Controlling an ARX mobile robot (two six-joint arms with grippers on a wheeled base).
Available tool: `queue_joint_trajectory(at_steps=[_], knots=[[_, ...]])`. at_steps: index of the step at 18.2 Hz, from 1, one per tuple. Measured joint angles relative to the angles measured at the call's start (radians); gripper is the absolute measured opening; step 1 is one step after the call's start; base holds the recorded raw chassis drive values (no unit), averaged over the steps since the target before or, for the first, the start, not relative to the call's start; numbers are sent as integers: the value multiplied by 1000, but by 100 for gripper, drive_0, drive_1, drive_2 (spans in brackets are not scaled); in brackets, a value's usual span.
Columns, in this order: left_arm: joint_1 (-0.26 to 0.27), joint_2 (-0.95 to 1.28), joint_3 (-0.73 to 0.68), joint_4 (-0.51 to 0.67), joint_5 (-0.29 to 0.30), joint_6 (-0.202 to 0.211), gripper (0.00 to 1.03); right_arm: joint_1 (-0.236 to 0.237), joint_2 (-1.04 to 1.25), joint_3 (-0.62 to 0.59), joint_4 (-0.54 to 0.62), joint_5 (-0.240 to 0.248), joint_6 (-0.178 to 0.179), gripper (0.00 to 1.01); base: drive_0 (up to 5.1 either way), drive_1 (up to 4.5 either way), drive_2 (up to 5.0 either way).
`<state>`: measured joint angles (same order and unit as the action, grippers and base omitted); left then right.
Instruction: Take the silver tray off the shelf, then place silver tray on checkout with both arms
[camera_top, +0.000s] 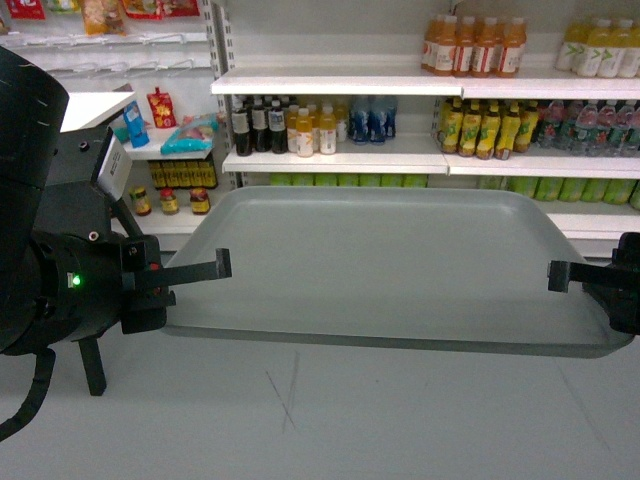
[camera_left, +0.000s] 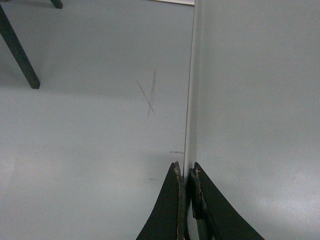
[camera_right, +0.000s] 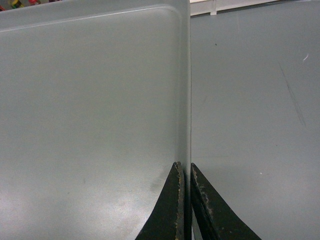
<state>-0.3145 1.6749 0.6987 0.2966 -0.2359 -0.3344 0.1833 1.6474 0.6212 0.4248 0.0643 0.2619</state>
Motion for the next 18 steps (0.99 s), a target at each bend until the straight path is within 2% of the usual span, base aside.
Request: queue_joint_trajectory(at_steps=[4, 18], knots=[[-2, 0, 0, 0, 0, -2, 3, 0, 0, 0, -1, 3, 0, 4, -463, 276, 276], [0, 0, 0, -3, 0, -2, 3, 0, 1, 0, -2, 2, 0, 4, -479, 352, 142]])
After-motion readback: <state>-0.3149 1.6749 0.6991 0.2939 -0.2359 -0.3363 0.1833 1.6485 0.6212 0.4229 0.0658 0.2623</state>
